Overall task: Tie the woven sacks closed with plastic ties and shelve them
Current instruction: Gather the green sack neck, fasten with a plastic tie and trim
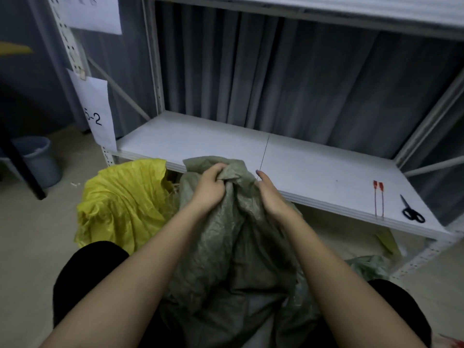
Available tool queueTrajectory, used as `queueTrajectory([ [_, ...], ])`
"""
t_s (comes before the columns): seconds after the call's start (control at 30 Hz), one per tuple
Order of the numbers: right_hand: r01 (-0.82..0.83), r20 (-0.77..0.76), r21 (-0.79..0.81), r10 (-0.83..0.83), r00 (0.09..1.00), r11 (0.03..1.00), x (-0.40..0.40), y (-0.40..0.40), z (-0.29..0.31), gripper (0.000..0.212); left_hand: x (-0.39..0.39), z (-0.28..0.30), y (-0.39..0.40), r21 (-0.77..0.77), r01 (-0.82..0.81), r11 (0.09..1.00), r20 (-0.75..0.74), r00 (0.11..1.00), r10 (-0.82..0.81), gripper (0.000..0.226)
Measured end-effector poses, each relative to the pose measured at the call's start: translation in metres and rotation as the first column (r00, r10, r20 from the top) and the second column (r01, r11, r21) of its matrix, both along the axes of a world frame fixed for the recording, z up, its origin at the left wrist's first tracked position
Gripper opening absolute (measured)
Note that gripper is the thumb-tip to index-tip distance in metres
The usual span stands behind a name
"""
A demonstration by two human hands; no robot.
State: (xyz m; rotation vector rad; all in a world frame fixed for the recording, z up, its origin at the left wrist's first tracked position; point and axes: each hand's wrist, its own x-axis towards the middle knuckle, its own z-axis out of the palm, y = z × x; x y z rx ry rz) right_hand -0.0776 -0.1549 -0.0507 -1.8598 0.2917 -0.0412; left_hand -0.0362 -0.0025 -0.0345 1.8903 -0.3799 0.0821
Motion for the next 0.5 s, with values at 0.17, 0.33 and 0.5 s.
queueTrajectory([
  [0.17, -0.06, -0.12, 0.412, 0.119, 0.986, 0.909, 0.025, 0.002, 0.024, 0.066, 0.004, 0.014, -0.007, 0.005, 0.264, 0.965, 0.038, 0.964, -0.264, 0.047],
  [0.33, 0.104, 0.027, 0.351, -0.12, 0.992, 0.931, 0.036, -0.005, 0.029, 0.012, -0.004, 0.026, 0.0, -0.116, 0.386, 0.915, -0.124, 0.909, -0.399, 0.044],
  [0.5, 0.253, 0.26, 0.212, -0.304, 0.917, 0.944, 0.036, -0.009, 0.041, 0.008, 0.023, 0.02, 0.008, -0.163, -0.1, 0.982, -0.144, 0.987, 0.076, 0.029],
])
